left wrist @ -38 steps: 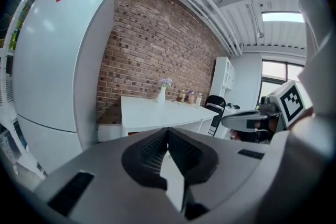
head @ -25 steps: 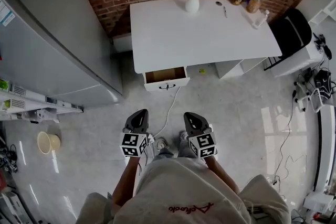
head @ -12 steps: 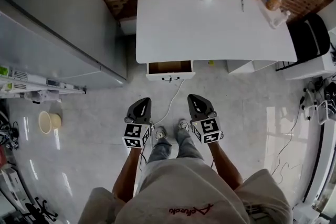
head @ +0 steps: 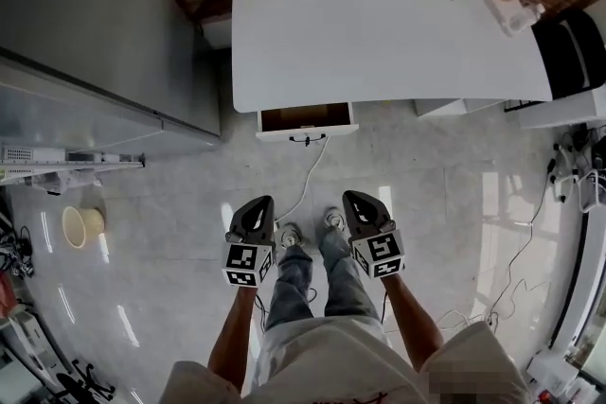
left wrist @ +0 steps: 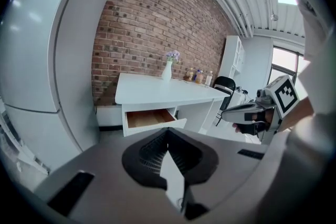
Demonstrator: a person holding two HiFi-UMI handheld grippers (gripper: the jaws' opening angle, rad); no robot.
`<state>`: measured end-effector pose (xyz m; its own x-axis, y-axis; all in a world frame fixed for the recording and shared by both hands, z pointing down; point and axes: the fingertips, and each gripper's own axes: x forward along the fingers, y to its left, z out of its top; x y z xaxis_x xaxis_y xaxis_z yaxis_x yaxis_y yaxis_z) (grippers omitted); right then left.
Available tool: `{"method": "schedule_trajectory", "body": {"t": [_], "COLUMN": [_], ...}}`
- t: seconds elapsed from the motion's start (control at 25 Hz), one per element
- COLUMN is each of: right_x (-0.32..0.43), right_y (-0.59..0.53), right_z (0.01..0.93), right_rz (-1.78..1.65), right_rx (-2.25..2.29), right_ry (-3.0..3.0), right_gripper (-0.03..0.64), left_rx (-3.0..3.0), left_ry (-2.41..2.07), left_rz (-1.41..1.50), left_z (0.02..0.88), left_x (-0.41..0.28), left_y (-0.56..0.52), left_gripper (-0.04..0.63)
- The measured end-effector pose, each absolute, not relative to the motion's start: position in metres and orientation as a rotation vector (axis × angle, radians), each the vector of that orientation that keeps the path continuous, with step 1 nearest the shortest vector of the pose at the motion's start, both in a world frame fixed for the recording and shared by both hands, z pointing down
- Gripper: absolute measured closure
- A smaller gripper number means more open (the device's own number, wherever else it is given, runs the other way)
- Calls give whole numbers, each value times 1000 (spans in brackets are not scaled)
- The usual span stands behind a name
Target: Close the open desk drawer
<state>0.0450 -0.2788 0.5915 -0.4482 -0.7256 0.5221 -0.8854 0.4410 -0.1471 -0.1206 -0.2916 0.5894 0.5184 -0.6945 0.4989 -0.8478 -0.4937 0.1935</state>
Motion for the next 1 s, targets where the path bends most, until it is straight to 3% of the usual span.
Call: {"method": "schedule_trajectory", "body": {"t": [0.84,1.0], "right_x": [44,49], "right_y": [-233,-241], "right_z": [773,780], "right_rz": [708,954], "right_rx": [1279,1365], "right_ry": [-2163,-2204], "right_gripper": [598,598], "left_rx": [2286,2200], "left_ry": [-1112,-1080], "left_rz": [657,432], "left_z": [780,784], "left_x": [-120,-116], "left_y": [-256,-268], "left_gripper": [583,583]}}
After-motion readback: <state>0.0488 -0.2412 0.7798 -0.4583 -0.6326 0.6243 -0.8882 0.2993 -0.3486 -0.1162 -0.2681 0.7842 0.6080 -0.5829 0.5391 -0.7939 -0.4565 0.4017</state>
